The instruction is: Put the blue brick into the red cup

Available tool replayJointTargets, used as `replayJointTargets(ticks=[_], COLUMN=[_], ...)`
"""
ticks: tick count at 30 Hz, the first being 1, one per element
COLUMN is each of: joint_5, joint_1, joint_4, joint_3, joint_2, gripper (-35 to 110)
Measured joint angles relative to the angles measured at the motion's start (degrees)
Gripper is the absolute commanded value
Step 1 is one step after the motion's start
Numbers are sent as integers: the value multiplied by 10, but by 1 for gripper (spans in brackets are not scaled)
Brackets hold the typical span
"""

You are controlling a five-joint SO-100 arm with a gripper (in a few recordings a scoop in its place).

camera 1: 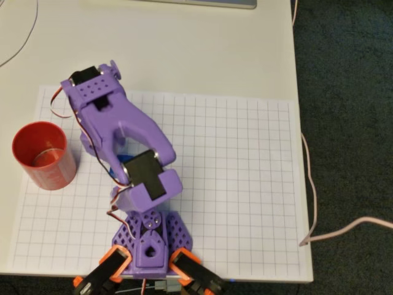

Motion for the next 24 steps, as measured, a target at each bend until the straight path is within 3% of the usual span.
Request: replayJointTargets(ticks=[6, 13, 18, 24], joint_5=[20, 35, 124, 145], joint_1=[1, -21, -91, -142], joint_4=[31, 62, 31, 7], joint_3=[0, 0, 0, 11], joint_2=[0, 0, -27, -40], gripper=[49, 39, 43, 45])
